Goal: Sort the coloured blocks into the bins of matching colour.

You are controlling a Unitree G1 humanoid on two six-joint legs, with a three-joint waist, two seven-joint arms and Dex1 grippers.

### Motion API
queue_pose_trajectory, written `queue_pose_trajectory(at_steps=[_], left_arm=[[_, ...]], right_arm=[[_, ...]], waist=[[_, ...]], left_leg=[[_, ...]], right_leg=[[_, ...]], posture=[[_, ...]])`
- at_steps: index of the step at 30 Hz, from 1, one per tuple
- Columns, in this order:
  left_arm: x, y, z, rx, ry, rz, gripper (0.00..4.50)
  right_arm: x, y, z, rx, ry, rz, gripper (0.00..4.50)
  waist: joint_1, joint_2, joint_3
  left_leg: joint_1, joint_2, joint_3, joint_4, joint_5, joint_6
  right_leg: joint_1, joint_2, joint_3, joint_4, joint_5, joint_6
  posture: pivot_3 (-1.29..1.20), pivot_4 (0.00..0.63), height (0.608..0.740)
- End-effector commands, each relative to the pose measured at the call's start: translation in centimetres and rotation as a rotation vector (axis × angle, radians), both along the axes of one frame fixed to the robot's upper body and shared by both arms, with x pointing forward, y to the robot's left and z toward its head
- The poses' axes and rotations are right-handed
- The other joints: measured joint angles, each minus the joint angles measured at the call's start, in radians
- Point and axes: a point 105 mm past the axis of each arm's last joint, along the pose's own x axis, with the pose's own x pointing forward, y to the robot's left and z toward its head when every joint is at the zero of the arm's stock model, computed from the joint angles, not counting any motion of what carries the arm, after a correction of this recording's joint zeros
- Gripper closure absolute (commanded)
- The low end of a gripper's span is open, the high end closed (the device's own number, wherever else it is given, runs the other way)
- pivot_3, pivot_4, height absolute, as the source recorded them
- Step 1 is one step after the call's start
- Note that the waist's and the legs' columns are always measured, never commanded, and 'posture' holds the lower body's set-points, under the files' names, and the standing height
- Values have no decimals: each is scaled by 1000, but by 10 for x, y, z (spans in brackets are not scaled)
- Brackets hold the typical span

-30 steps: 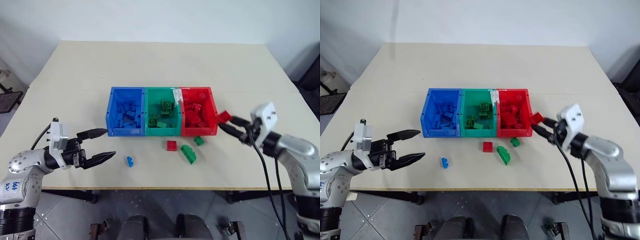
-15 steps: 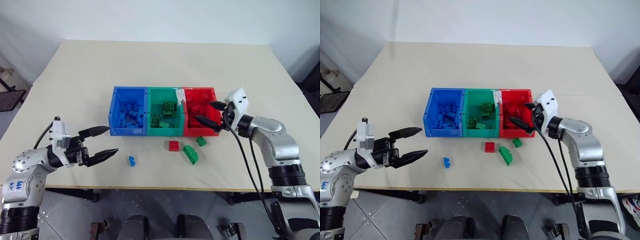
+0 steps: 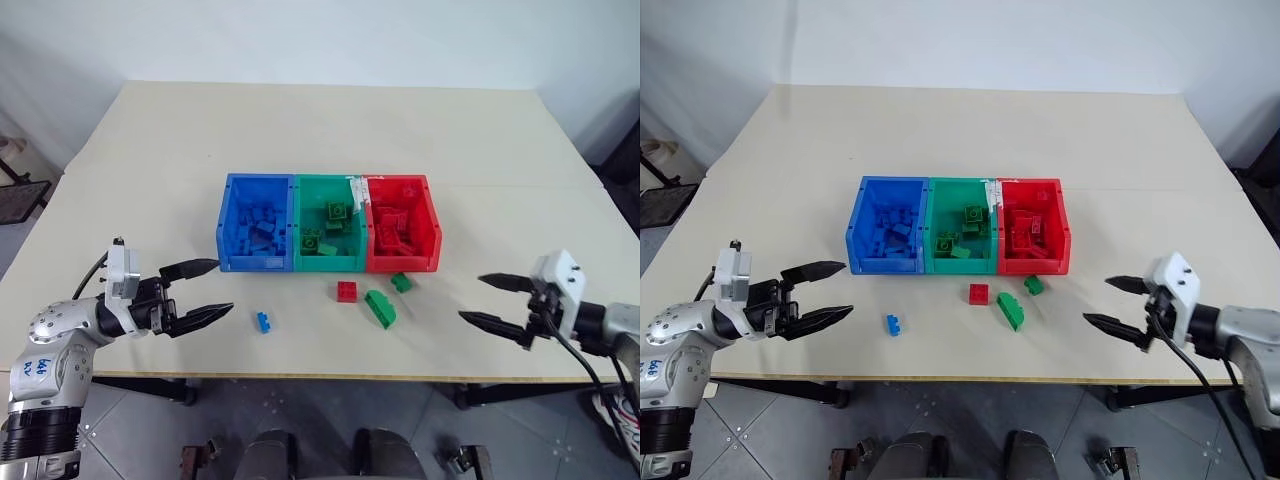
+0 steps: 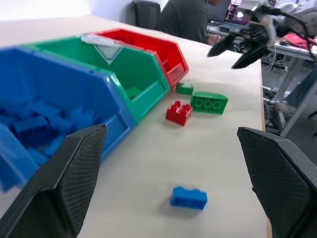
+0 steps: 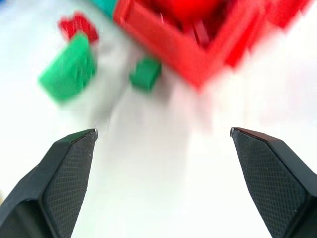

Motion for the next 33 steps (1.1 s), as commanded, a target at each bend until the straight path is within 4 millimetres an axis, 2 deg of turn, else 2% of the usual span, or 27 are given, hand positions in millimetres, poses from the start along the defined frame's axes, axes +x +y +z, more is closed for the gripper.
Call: queue_pose_trajectory(at_steps=[1, 5, 11, 16, 19, 22, 30, 33], left_arm=[[1, 8, 8, 36, -50, 9, 0], [2, 9, 11, 23, -72, 12, 0], [-7, 5, 9, 29, -72, 1, 0], [-18, 12, 2, 60, -52, 13, 0], [-21, 16, 1, 64, -58, 26, 0], [-29, 22, -4, 88, -43, 45, 0], [-32, 16, 0, 78, -58, 51, 0], [-30, 14, 2, 76, -62, 52, 0]], right_arm=[[-7, -5, 19, -33, -62, -5, 8], [-8, 7, 16, -25, -60, 20, 8], [-1, 71, 1, 47, -40, 152, 8], [12, 99, -12, 72, -35, 182, 8], [13, 107, -16, 80, -25, 207, 8], [22, 118, -26, 89, -17, 211, 8], [36, 137, -49, 94, 16, 224, 8], [39, 138, -48, 93, 9, 222, 649]], waist=[[-1, 0, 0], [-1, 0, 0], [-4, 0, 0], [-2, 0, 0], [3, 0, 0], [-3, -1, -1], [-6, -1, 0], [-6, -1, 0]], left_leg=[[0, 0, 0, 0, 0, 0], [0, 1, 1, 0, 0, 0], [0, 2, 0, 0, 0, -1], [0, 2, 0, 1, -1, -1], [-1, 1, -2, 1, -1, -1], [-1, 1, -2, 1, -1, -1], [0, 2, -1, 1, -1, -1], [0, 2, -2, 1, -1, -1]], right_leg=[[0, 0, 0, 0, 0, 0], [0, 0, 1, -1, 0, 0], [0, -1, 3, -1, 0, 0], [-1, -1, 3, -1, 0, 0], [0, -1, 2, 0, 0, 0], [0, -2, 2, -1, 0, 0], [-1, -1, 2, 0, 0, 0], [-1, -1, 2, 1, 0, 0]], posture=[[0, 150, 740], [0, 150, 740], [0, 150, 740], [0, 150, 740], [0, 150, 740], [0, 150, 740], [0, 150, 740], [0, 150, 740]])
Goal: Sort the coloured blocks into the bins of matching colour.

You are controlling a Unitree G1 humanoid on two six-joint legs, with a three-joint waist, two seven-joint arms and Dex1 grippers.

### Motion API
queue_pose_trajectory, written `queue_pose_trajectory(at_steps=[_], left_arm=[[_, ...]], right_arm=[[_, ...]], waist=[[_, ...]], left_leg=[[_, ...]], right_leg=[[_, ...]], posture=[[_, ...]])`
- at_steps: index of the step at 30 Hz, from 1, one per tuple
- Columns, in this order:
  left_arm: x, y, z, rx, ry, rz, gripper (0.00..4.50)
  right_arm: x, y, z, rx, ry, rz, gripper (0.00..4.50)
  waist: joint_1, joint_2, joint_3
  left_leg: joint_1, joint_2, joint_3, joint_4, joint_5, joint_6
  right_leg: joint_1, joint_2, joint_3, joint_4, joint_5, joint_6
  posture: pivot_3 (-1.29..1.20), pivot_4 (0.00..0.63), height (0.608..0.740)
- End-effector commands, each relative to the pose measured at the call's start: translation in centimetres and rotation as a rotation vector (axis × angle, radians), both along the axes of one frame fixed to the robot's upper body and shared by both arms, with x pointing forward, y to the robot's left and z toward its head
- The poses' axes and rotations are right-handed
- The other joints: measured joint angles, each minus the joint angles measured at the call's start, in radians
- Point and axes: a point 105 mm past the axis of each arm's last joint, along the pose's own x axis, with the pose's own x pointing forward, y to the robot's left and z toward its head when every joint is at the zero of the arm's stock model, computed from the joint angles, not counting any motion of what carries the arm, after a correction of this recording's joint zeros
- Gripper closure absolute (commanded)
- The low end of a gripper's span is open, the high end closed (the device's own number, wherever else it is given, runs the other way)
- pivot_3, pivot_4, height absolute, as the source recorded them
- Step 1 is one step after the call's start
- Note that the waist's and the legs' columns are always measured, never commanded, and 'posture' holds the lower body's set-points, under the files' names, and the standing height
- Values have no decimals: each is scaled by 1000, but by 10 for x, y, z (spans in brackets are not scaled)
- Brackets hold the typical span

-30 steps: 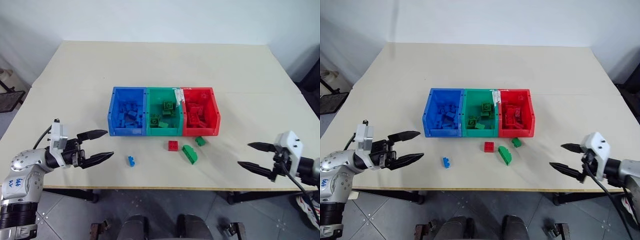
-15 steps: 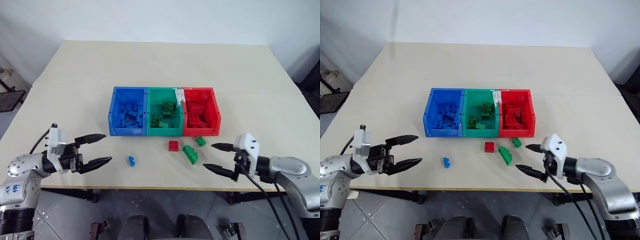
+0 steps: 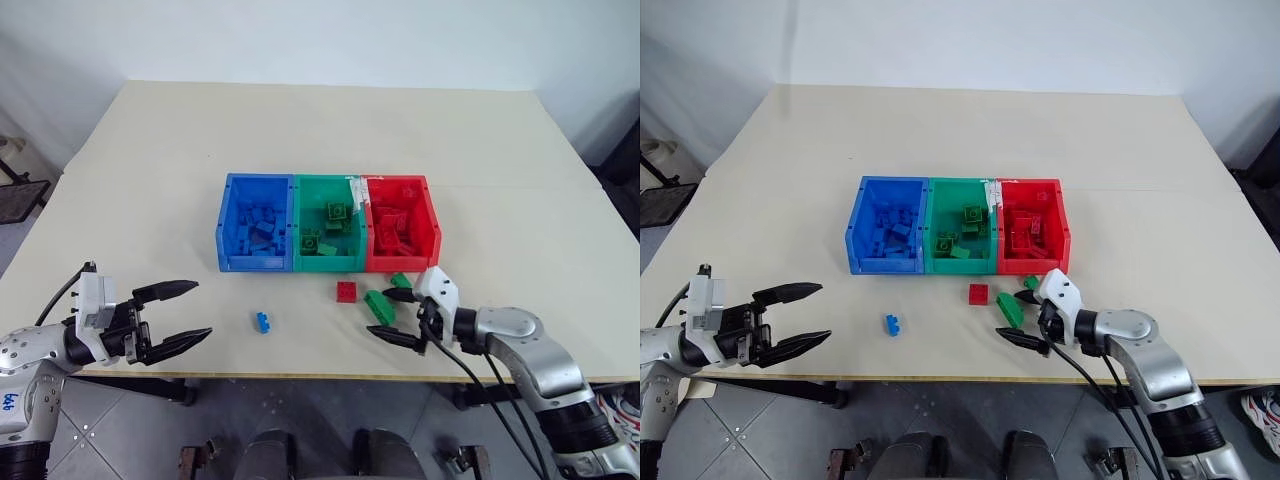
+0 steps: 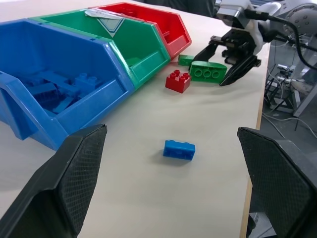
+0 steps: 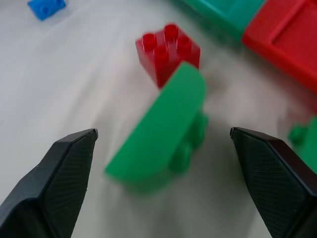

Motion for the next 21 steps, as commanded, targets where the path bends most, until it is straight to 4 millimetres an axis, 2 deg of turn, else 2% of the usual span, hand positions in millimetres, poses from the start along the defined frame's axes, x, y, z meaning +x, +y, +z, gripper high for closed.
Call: queue_pose_trajectory(at_steps=[1, 7, 9, 12, 18, 21], left_arm=[[-1, -4, 10, -2, -47, -13, 0], [3, -4, 11, -4, -51, -12, 0], [5, -4, 11, -5, -53, -13, 0], [6, -5, 12, -9, -57, -13, 0], [7, -7, 13, -19, -75, -6, 0], [7, -9, 13, -23, -83, 5, 0]], right_arm=[[0, -1, 3, 7, 1, 2, 917], [-18, -15, 37, 33, -41, 50, 2989], [-22, -14, 55, 43, -63, 76, 3582], [-17, -10, 78, 63, -112, 85, 3591], [15, 12, 110, 107, -220, 104, 3591], [43, 34, 123, 129, -283, 128, 3591]], waist=[[0, 0, 0], [3, 0, 0], [3, 1, 0], [-2, 0, 0], [-4, 1, 0], [-4, 0, 0]], left_leg=[[0, 0, 0, 0, 0, 0], [-1, -1, 0, 0, 0, 0], [-1, -1, 0, 0, 0, 0], [0, 1, 0, 0, 0, 0], [0, 2, 2, 0, -1, -1], [-1, 2, 1, 0, -1, -1]], right_leg=[[0, 0, 0, 0, 0, 0], [0, 0, 0, 0, 0, 0], [0, 0, 0, -1, 0, 0], [0, -1, 0, -1, 0, 0], [-2, 0, 0, 0, 0, 0], [-2, 0, 0, 1, 0, 0]], posture=[[0, 150, 740], [0, 150, 740], [0, 150, 740], [0, 150, 740], [0, 150, 740], [0, 150, 740]])
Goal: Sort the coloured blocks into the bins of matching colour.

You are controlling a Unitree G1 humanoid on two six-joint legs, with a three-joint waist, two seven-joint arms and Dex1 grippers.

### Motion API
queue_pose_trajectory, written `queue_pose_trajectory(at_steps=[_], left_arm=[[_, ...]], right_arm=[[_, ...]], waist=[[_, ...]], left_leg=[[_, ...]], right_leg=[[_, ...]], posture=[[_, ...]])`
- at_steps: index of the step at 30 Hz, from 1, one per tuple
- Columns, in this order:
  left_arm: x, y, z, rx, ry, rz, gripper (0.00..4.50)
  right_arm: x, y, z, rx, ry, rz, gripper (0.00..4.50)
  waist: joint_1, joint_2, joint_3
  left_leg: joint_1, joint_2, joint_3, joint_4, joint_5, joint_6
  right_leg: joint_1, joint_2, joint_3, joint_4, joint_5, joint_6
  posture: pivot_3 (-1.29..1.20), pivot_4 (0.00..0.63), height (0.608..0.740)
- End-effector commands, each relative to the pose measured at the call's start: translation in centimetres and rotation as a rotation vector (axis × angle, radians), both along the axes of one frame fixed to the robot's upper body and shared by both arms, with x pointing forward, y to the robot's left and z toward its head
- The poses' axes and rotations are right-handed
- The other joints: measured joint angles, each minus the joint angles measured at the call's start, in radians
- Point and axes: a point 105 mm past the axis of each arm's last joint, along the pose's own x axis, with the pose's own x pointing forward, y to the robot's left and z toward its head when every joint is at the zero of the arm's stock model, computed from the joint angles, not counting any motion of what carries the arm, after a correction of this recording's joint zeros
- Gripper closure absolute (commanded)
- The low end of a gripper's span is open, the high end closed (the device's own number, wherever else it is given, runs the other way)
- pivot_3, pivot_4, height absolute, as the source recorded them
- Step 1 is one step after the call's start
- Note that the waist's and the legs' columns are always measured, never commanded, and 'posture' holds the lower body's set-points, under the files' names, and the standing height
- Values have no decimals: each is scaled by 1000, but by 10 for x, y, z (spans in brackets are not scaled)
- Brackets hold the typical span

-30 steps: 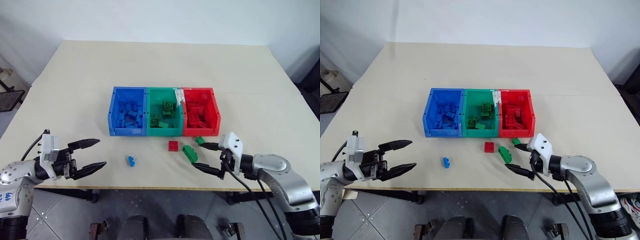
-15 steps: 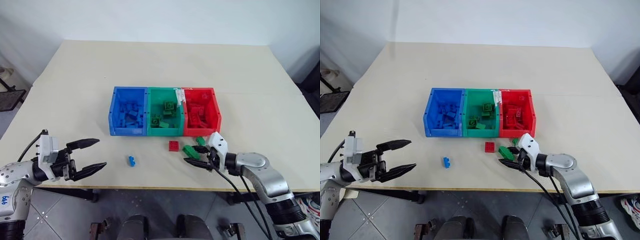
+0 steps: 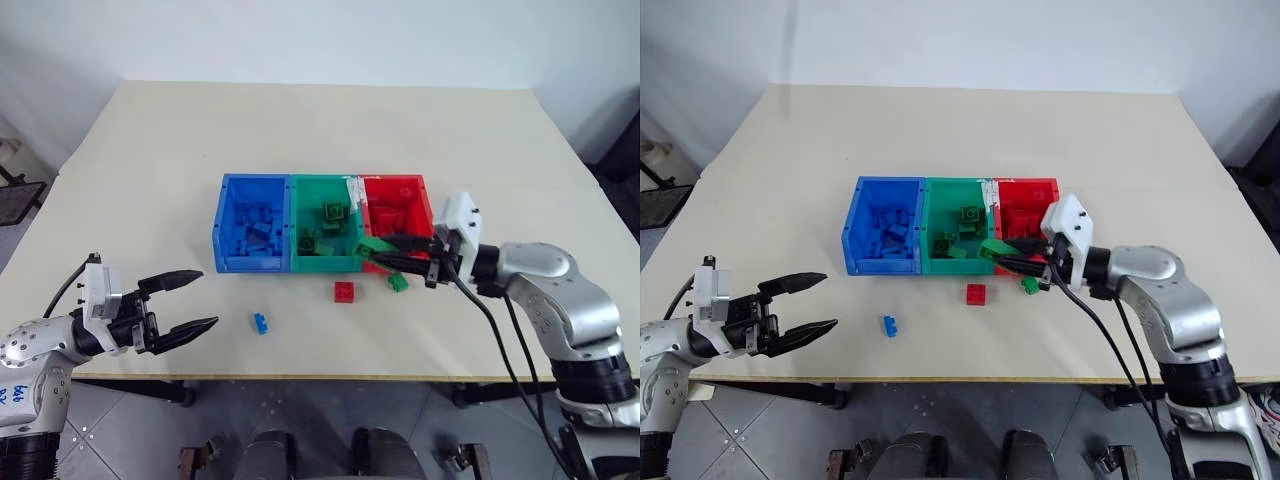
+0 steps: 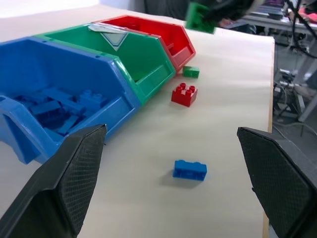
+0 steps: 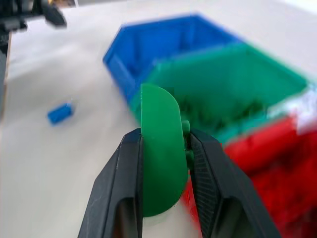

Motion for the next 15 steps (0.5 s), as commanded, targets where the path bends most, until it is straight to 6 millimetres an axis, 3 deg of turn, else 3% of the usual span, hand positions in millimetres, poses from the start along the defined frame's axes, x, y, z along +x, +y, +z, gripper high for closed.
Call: queue_pose_trajectory(at_steps=[1, 5, 9, 13, 14, 15], left_arm=[[-3, -2, 8, 0, -52, 10, 0], [-4, -3, 7, 0, -60, 31, 0], [-7, -4, 6, -6, -65, 42, 0], [-10, -4, 5, -9, -66, 49, 0], [-10, -3, 5, -8, -64, 52, 0], [-10, -2, 4, -8, -62, 54, 0]], right_arm=[[30, 26, 15, -1, -93, 25, 3591], [53, 49, 18, -12, -143, 26, 3591], [69, 60, 23, -1, -179, 7, 2276], [71, 55, 29, 15, -226, -3, 888], [69, 49, 29, 20, -231, 1, 594], [67, 46, 30, 23, -235, 4, 594]], waist=[[-4, 0, 0], [-17, 0, 0], [-21, -1, 0], [-21, 0, 0], [-21, 0, 0], [-21, 0, 0]], left_leg=[[0, -1, 0, 0, 0, 0], [0, -1, -1, 0, 0, 1], [-2, -4, -2, 0, 0, 1], [-2, -4, -3, 0, 0, 1], [-2, -4, -3, 0, 0, 1], [-2, -4, -2, 1, 0, 1]], right_leg=[[0, 0, 0, 0, 0, 0], [-3, 1, 0, 7, 0, 0], [-9, 0, 0, 17, 0, 0], [-9, 0, -1, 18, 0, 0], [-9, 0, 0, 17, 0, 0], [-9, 0, 0, 17, 0, 0]], posture=[[0, 150, 740], [0, 150, 740], [0, 150, 740], [0, 150, 740], [0, 150, 740], [0, 150, 740]])
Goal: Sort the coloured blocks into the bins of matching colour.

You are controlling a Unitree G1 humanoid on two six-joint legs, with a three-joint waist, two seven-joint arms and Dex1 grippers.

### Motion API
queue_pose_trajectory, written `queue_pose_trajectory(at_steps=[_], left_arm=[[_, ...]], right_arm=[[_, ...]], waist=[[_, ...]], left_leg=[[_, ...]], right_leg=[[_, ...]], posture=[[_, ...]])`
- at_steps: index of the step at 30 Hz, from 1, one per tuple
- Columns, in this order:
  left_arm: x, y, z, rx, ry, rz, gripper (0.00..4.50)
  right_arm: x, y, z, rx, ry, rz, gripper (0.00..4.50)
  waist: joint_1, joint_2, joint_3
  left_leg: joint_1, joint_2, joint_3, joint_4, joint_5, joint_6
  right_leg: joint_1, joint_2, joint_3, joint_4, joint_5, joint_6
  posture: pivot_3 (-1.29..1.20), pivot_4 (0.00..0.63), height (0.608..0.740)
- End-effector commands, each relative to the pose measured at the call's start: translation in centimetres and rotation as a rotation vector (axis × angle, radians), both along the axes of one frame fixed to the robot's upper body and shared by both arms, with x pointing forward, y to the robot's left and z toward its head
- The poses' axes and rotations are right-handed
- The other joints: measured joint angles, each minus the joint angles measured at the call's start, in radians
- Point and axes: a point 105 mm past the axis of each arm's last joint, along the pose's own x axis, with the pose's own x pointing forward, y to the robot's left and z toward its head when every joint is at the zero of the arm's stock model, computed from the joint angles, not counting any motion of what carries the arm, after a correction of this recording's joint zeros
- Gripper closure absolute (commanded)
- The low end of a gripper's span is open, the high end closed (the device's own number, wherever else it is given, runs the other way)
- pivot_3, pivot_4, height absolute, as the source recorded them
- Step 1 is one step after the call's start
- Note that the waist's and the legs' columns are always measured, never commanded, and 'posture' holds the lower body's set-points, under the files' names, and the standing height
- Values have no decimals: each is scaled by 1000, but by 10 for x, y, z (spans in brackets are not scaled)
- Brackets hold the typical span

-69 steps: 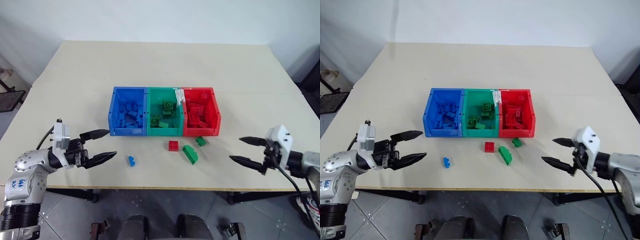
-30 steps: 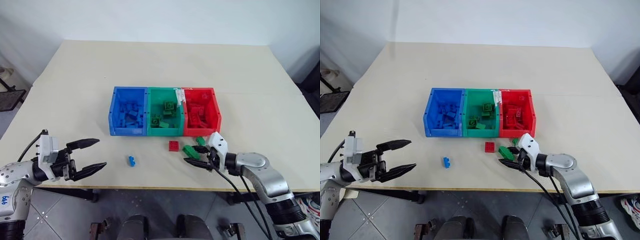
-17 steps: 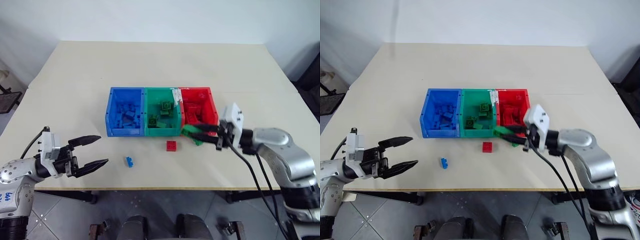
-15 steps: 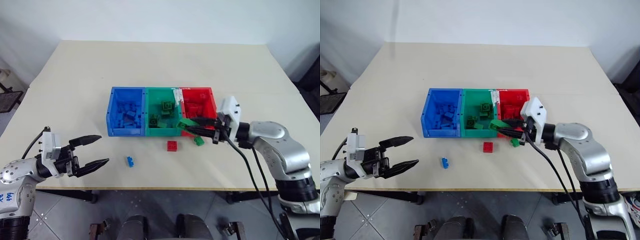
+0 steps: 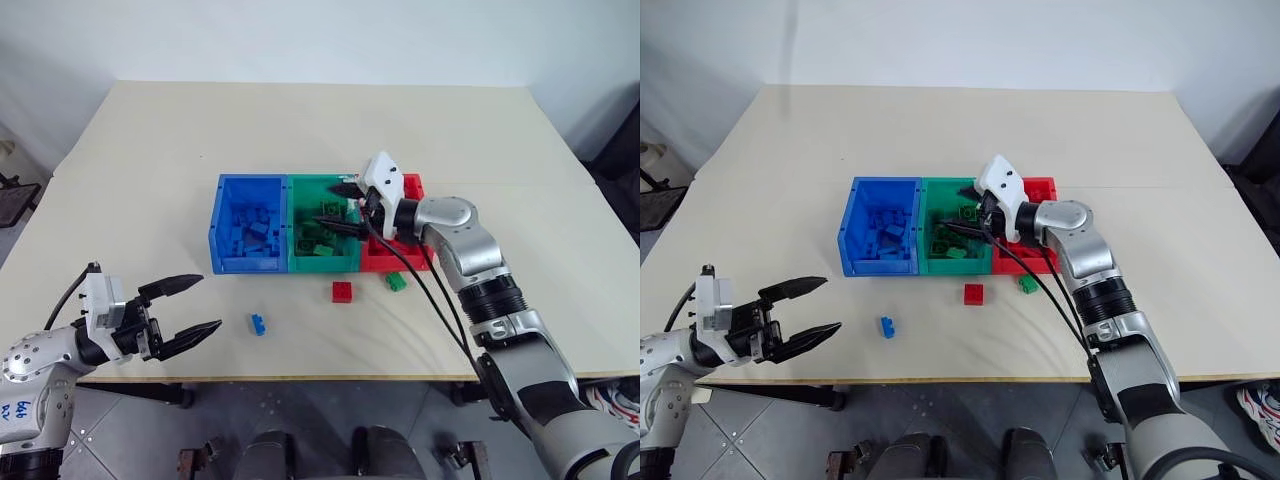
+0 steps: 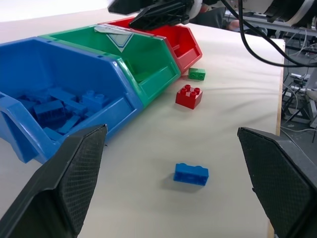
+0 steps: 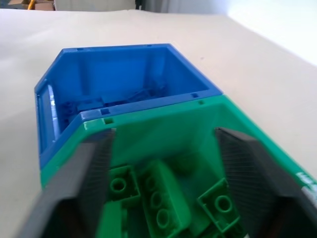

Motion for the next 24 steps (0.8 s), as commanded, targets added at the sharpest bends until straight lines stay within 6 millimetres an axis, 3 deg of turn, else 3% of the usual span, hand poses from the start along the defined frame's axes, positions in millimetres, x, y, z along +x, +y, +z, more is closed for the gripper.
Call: queue_pose_trajectory(at_steps=[1, 7, 11, 20, 24], left_arm=[[-2, 3, 9, 5, -49, 9, 0], [4, 4, 10, 4, -45, -4, 0], [12, 4, 12, 2, -46, -17, 0], [25, 15, 9, 1, -43, -25, 0], [29, 16, 11, 4, -53, -36, 0]], right_arm=[[-10, -19, 18, 31, -73, 20, 594], [-42, -54, 1, -11, -13, 75, 594], [-66, -88, -17, -39, 72, 50, 594], [-112, -176, -51, -132, 259, -196, 594], [-126, -198, -60, -165, 305, -293, 594]], waist=[[1, 0, 0], [4, 0, 0], [5, 0, 0], [18, 0, 0], [27, 0, 0]], left_leg=[[0, 0, 0, 0, 0, 0], [0, -1, -2, 0, 0, 0], [0, 0, -1, -1, 0, 0], [1, 0, 4, -1, 0, 0], [1, 1, 6, -1, 0, 0]], right_leg=[[0, 0, 0, 0, 0, 0], [2, -1, 1, -2, 0, 0], [2, 0, 0, -3, 0, 0], [3, 0, -2, -8, 0, 0], [3, 0, -2, -10, 0, 0]], posture=[[0, 150, 740], [0, 150, 740], [0, 150, 740], [0, 150, 740], [0, 150, 740]])
